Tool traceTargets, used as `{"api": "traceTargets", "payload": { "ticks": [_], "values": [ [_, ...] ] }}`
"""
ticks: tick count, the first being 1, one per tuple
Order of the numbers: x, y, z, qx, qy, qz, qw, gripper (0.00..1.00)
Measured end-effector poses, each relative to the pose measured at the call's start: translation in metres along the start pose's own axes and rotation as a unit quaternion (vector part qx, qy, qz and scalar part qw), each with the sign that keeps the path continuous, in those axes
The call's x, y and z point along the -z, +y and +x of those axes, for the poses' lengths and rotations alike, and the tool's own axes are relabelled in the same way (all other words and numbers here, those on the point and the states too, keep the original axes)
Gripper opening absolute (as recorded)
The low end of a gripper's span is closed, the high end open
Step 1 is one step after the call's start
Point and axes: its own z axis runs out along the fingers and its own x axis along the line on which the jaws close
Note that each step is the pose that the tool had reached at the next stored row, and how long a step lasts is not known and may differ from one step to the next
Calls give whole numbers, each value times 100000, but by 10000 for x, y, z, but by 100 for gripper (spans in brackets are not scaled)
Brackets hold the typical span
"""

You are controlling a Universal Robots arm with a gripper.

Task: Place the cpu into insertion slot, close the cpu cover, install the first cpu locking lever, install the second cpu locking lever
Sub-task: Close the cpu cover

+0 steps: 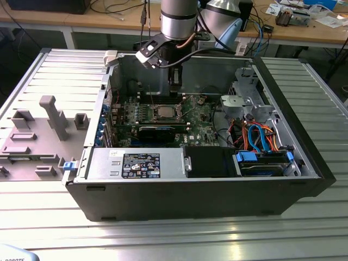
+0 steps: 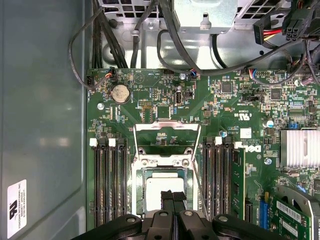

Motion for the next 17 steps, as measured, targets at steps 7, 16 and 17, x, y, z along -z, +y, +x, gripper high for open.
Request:
{"api": "traceTargets", "payload": {
  "ticks": [7, 16, 17],
  "values": [
    [-1, 78, 0, 4, -2, 1, 100000, 11],
    [90, 80, -2, 8, -75, -3, 100000, 11],
    [103, 81, -3, 11, -93, -4, 100000, 11]
  ]
}}
